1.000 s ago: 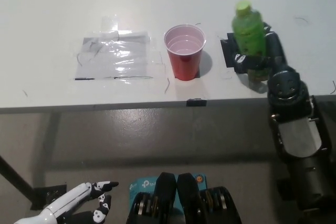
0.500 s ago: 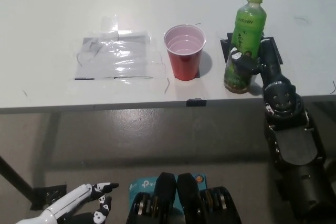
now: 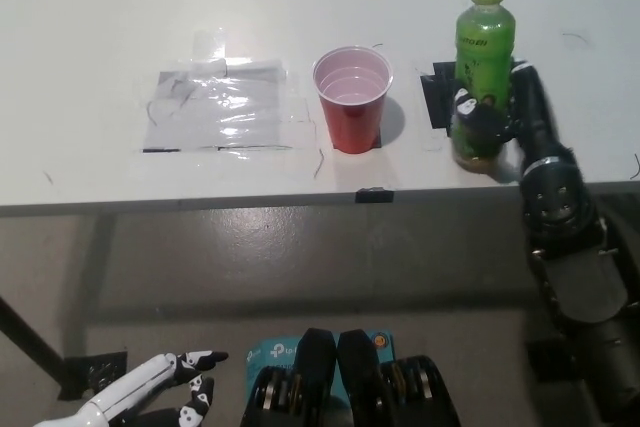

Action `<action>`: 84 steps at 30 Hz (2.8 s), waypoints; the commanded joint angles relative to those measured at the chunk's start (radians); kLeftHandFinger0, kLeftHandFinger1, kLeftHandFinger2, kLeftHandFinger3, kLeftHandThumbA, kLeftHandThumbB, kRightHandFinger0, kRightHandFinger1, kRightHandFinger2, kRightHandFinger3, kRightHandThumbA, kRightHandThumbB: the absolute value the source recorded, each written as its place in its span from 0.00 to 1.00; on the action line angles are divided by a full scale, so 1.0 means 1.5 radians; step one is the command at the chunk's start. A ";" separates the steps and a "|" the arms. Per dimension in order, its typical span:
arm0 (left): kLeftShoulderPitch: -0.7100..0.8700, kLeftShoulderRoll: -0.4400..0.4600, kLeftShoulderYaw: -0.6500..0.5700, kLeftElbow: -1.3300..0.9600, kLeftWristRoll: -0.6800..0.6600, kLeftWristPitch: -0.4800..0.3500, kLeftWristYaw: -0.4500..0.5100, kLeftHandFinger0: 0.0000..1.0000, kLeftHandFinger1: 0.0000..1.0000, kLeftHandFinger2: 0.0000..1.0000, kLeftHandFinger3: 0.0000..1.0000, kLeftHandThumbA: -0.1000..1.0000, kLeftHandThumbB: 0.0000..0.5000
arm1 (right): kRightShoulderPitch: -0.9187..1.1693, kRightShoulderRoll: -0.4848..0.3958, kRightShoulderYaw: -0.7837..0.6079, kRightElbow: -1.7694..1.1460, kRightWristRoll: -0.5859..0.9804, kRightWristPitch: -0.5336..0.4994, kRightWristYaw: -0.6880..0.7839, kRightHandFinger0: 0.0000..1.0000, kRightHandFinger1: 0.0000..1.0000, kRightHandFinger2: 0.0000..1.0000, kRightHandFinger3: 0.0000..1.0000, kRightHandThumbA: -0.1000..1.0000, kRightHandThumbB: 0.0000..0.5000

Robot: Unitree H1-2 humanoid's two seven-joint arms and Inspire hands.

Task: The robot uses its right hand to pick up a bottle kept in the middle of the desk and tilt it into a cup kept next to it to pour water out

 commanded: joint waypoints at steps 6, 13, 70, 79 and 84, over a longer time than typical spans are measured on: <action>-0.009 0.020 0.005 -0.015 0.003 0.011 -0.015 1.00 1.00 1.00 1.00 1.00 0.66 | -0.072 -0.119 0.128 -0.024 -0.150 -0.081 -0.009 0.00 0.01 0.02 0.25 0.00 0.01; -0.006 0.020 0.004 -0.015 0.003 0.011 -0.017 1.00 1.00 1.00 1.00 1.00 0.67 | -0.104 -0.159 0.214 -0.008 -0.225 -0.120 -0.015 0.00 0.00 0.01 0.38 0.00 0.12; -0.033 0.034 0.010 -0.025 -0.001 0.013 -0.045 1.00 1.00 1.00 1.00 1.00 0.64 | -0.398 -0.254 0.468 0.061 -0.652 -0.277 -0.135 0.00 0.00 0.20 0.14 0.10 0.41; -0.033 0.029 0.013 -0.025 -0.003 0.015 -0.046 1.00 1.00 1.00 1.00 1.00 0.65 | -0.414 -0.270 0.477 0.114 -0.674 -0.300 -0.203 0.00 0.00 0.16 0.15 0.11 0.48; -0.034 0.029 0.013 -0.029 0.004 0.014 -0.044 1.00 1.00 1.00 1.00 1.00 0.66 | -0.430 -0.268 0.494 0.148 -0.706 -0.292 -0.234 0.00 0.00 0.14 0.24 0.14 0.51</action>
